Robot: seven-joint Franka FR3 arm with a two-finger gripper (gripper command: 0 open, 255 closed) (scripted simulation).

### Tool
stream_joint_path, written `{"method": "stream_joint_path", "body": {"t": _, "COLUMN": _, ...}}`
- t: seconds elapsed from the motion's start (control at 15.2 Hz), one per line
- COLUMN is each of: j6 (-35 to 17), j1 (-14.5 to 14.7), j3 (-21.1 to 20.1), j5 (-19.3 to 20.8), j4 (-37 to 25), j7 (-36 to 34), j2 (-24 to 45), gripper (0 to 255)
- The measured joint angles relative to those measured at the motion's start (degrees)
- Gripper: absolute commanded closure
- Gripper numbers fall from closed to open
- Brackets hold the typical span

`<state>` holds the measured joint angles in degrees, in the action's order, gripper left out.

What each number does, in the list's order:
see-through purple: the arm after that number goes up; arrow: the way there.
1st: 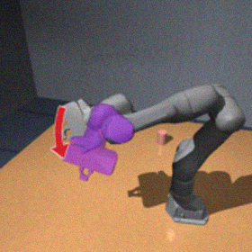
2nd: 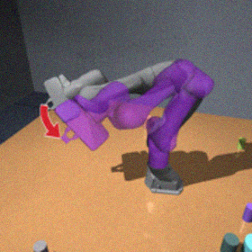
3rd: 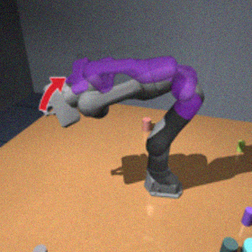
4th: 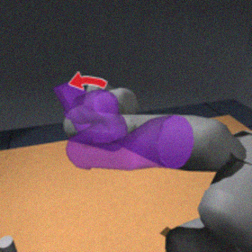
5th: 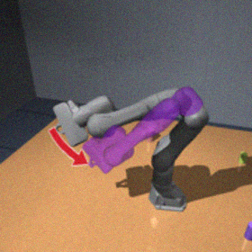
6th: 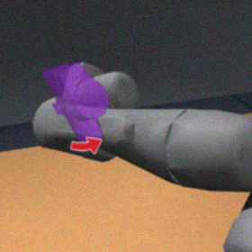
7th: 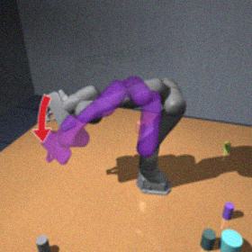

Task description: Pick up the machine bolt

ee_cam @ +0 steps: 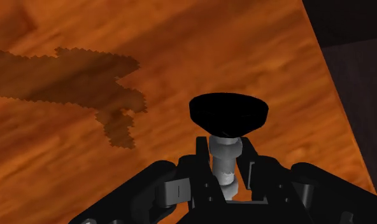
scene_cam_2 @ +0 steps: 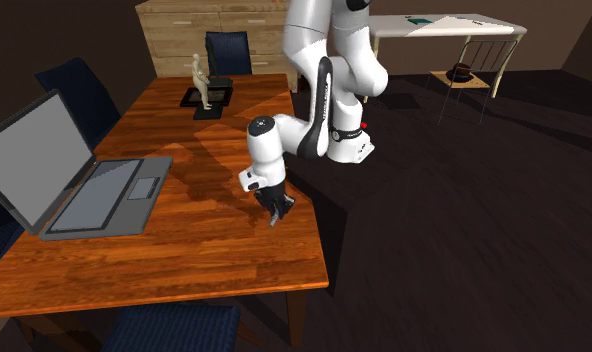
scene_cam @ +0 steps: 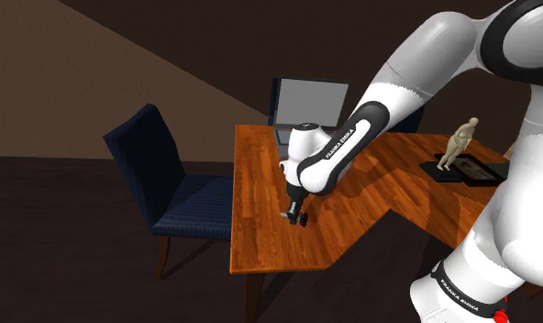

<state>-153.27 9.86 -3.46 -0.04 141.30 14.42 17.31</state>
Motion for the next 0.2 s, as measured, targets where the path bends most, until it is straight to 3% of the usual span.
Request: {"method": "stream_joint_path", "body": {"t": 0.2, "j6": 1.88, "j1": -0.12, "j3": -0.11, "j5": -0.2, "j4": 0.21, "j7": 0.16, "j2": -2.1, "gripper": 255}}
